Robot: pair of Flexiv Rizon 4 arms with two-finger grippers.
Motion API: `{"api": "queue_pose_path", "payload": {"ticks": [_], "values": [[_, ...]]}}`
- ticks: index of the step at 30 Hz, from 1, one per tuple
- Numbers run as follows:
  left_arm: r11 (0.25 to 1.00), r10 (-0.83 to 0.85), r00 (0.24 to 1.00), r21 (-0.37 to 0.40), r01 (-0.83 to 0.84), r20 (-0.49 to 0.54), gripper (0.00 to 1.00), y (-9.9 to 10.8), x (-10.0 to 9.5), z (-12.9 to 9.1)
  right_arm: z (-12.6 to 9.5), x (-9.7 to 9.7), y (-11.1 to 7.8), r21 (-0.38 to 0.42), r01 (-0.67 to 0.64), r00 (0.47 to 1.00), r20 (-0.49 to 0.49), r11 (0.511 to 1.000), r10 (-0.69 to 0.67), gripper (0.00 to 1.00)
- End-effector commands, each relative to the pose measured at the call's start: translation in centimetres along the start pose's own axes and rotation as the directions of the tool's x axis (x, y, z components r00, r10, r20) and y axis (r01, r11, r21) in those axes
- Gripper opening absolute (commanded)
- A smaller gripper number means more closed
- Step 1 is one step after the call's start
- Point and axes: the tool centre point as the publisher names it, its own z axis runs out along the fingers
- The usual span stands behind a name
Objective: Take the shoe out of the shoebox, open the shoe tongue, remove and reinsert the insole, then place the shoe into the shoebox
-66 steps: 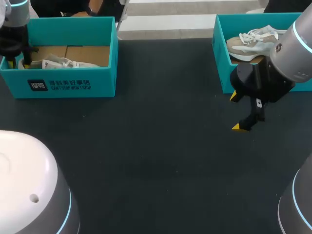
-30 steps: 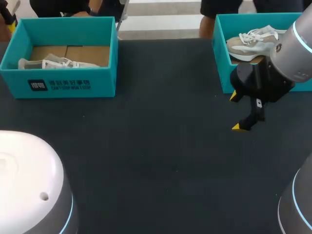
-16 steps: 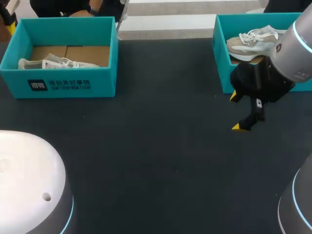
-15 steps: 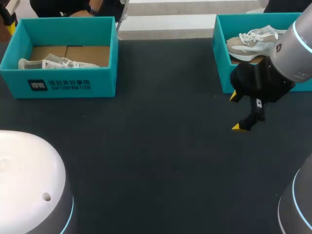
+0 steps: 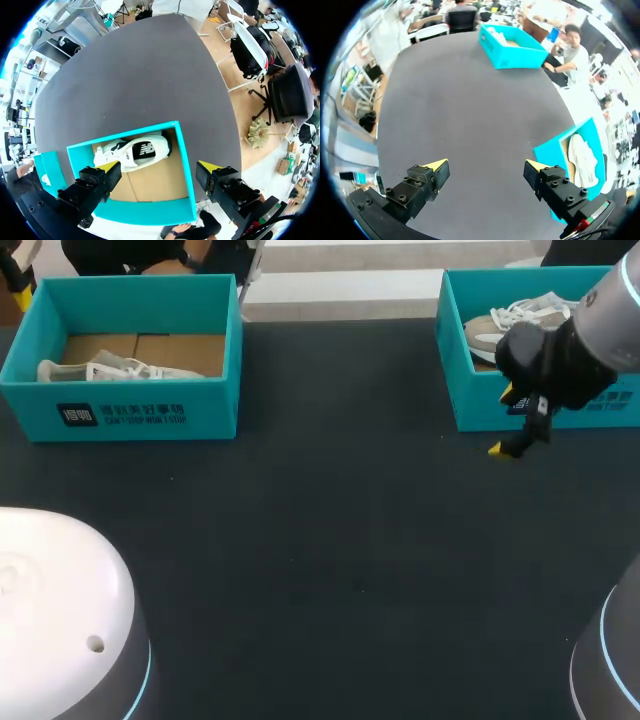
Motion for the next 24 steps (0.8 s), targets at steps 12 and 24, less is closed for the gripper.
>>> {"api": "queue_pose_path", "payload": {"ticks": [12,24], "values": [[1.000,0.000,1.000,-0.001,0.000,-0.003,1.00,-0.1,0.0,0.0,-0.4,-12.5,-2.5,-0.056,-0.707,0.627,0.411,0.705,0.662,1.00],[1.000,0.000,1.000,-0.001,0.000,-0.003,1.00,-0.1,0.0,0.0,-0.4,-12.5,-2.5,-0.056,-0.707,0.627,0.411,0.705,0.662,1.00]]}}
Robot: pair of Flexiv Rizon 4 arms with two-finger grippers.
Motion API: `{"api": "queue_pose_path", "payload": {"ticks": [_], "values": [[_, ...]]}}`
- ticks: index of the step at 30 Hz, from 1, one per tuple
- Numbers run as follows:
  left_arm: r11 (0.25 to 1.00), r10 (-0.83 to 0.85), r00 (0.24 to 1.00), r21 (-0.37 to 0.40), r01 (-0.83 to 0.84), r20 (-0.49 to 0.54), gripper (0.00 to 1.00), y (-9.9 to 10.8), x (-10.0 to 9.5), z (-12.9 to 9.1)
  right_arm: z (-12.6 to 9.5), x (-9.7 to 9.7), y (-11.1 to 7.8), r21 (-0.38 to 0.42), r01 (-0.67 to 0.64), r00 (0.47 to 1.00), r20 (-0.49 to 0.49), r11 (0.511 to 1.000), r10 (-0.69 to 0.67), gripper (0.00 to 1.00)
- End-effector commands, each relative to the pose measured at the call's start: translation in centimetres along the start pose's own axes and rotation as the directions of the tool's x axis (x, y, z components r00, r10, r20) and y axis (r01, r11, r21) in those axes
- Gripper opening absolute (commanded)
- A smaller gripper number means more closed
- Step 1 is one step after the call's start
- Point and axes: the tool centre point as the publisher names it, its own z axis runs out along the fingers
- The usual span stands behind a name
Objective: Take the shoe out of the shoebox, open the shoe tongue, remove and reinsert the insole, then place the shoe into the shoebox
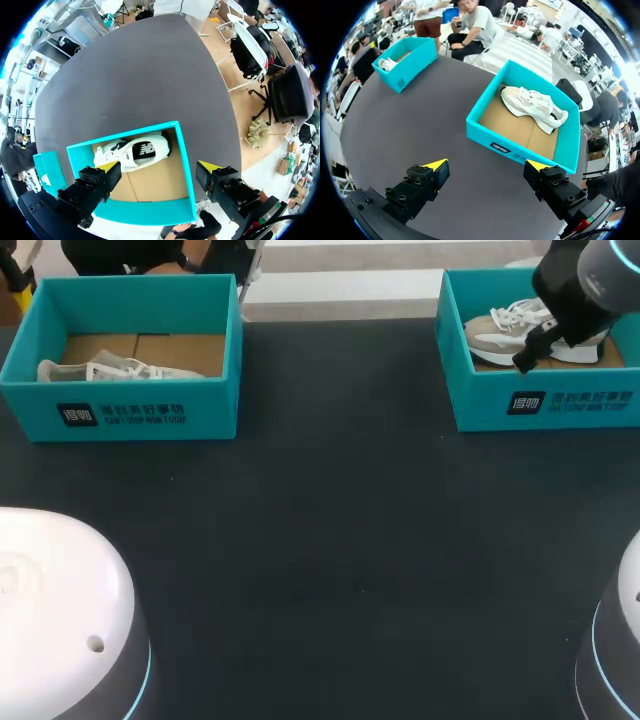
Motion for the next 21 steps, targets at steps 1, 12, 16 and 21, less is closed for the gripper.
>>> {"api": "queue_pose_path", "payload": {"ticks": [1,12,16,21], "values": [[1.000,0.000,1.000,-0.001,0.000,-0.003,1.00,-0.1,0.0,0.0,-0.2,0.7,0.0,0.003,-0.112,0.989,0.101,0.994,0.111,1.00],[1.000,0.000,1.000,-0.001,0.000,-0.003,1.00,-0.1,0.0,0.0,-0.2,0.7,0.0,0.003,-0.112,0.989,0.101,0.994,0.111,1.00],[1.000,0.000,1.000,-0.001,0.000,-0.003,1.00,-0.1,0.0,0.0,-0.2,0.7,0.0,0.003,-0.112,0.989,0.101,0.994,0.111,1.00],[1.000,0.000,1.000,-0.001,0.000,-0.003,1.00,-0.1,0.0,0.0,0.6,-2.0,1.3,-0.010,-0.227,0.953,0.204,0.974,0.224,1.00]]}}
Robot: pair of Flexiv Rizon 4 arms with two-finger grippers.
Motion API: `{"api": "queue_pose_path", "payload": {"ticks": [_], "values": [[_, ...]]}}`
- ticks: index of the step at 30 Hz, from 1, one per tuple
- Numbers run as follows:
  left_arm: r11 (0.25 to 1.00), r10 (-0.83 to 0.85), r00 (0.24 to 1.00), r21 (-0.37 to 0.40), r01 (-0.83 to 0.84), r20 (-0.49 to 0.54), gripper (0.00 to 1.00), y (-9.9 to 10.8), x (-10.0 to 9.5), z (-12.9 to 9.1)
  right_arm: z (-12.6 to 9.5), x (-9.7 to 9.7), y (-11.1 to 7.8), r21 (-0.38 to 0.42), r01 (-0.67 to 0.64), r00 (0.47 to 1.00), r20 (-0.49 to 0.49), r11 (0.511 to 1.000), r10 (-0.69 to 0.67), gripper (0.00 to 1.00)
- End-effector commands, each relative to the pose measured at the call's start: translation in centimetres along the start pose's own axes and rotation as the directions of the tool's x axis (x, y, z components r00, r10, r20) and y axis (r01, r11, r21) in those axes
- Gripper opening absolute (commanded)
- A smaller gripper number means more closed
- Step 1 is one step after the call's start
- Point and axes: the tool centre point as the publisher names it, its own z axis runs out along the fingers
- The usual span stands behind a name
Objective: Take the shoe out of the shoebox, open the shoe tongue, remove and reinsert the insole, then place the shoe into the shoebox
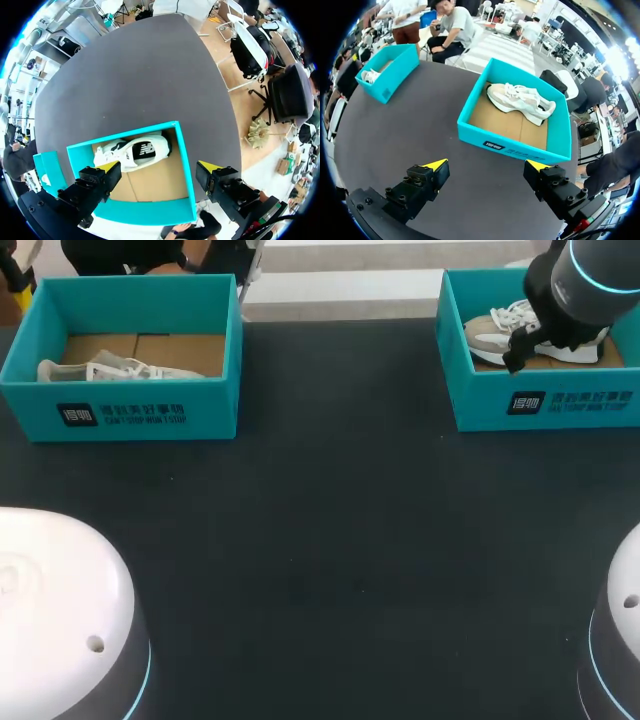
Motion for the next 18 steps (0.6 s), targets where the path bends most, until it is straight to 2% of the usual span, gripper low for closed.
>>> {"api": "queue_pose_path", "payload": {"ticks": [1,5,7,9,12,18], "values": [[1.000,0.000,1.000,-0.001,0.000,-0.003,1.00,-0.1,0.0,0.0,1.1,-2.2,2.2,-0.003,-0.100,0.991,0.093,0.995,0.100,1.00],[1.000,0.000,1.000,-0.001,0.000,-0.003,1.00,-0.1,0.0,0.0,1.6,-4.6,4.7,-0.044,-0.111,0.989,0.093,0.993,0.114,1.00],[1.000,0.000,1.000,-0.001,0.000,-0.003,1.00,-0.1,0.0,0.0,2.2,-5.4,5.6,-0.052,-0.089,0.995,0.044,0.995,0.091,1.00],[1.000,0.000,1.000,-0.001,0.000,-0.003,1.00,-0.1,0.0,0.0,2.7,-6.2,6.0,-0.049,-0.096,0.995,-0.009,0.994,0.096,1.00],[1.000,0.000,1.000,-0.001,0.000,-0.003,1.00,-0.1,0.0,0.0,3.9,-7.8,6.4,0.017,-0.121,0.991,-0.054,0.992,0.122,1.00],[1.000,0.000,1.000,-0.001,0.000,-0.003,1.00,-0.1,0.0,0.0,6.3,-12.6,6.8,0.041,-0.260,0.965,-0.028,0.965,0.261,1.00]]}}
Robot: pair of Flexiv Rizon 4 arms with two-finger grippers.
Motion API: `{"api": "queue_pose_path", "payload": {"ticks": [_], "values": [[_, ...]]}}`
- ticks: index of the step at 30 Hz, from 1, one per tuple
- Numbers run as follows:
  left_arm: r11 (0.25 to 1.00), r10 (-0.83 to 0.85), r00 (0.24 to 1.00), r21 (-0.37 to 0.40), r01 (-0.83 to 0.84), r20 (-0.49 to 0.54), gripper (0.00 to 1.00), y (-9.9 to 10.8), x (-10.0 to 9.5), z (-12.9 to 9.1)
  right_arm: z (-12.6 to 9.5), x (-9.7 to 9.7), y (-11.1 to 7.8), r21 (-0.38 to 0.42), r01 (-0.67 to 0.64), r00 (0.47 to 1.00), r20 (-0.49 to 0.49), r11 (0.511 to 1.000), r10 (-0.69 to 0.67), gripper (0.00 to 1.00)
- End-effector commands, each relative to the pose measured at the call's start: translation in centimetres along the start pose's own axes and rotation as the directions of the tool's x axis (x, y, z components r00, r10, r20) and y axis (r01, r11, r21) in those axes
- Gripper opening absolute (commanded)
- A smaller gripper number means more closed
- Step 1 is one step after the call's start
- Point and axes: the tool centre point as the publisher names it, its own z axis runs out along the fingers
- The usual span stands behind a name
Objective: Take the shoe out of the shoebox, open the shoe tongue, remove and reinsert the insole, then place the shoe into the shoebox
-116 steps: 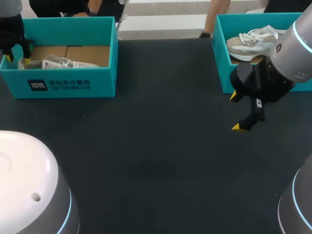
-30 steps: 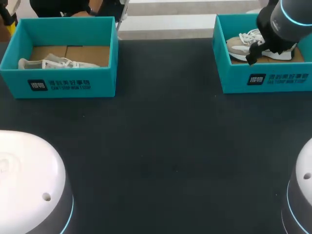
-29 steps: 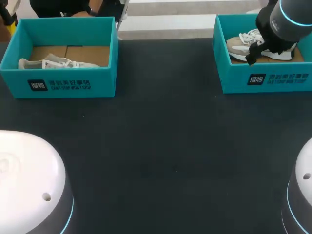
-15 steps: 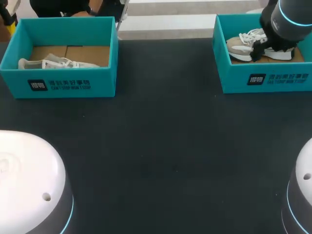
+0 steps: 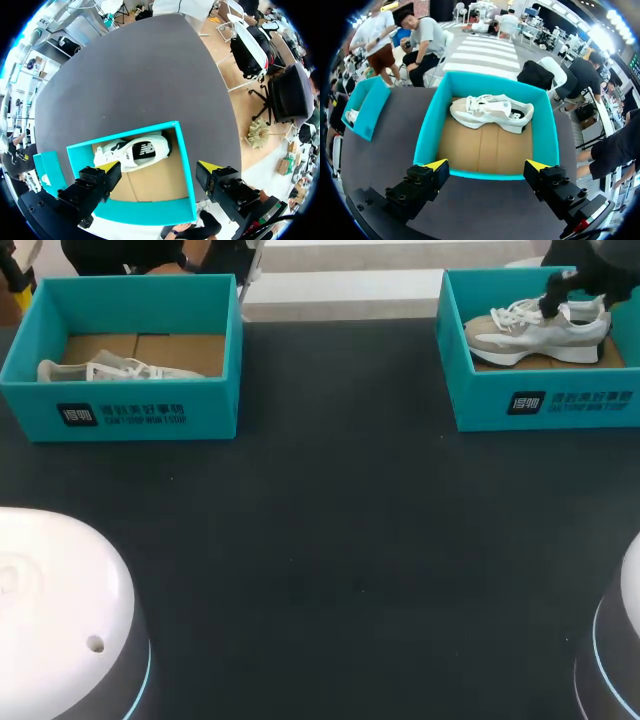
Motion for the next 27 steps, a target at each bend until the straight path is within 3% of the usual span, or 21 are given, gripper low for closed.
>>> {"api": "queue_pose_path", "payload": {"ticks": [1,7,12,20,27], "values": [[1.000,0.000,1.000,-0.001,0.000,-0.004,1.00,-0.1,0.0,0.0,2.5,-2.9,1.7,0.033,-0.070,0.997,-0.014,0.997,0.070,1.00],[1.000,0.000,1.000,-0.001,0.000,-0.004,1.00,-0.1,0.0,0.0,5.7,-6.3,3.1,0.054,-0.155,0.988,0.031,0.986,0.154,1.00],[1.000,0.000,1.000,-0.001,0.000,-0.004,1.00,-0.1,0.0,0.0,8.2,-8.3,5.3,0.048,-0.195,0.980,0.045,0.980,0.193,1.00],[1.000,0.000,1.000,-0.001,0.000,-0.004,1.00,-0.1,0.0,0.0,11.5,-10.5,8.6,0.064,-0.225,0.974,0.035,0.972,0.223,1.00],[1.000,0.000,1.000,-0.001,0.000,-0.004,1.00,-0.1,0.0,0.0,14.4,-11.5,10.0,0.126,-0.230,0.973,0.017,0.965,0.230,1.00]]}}
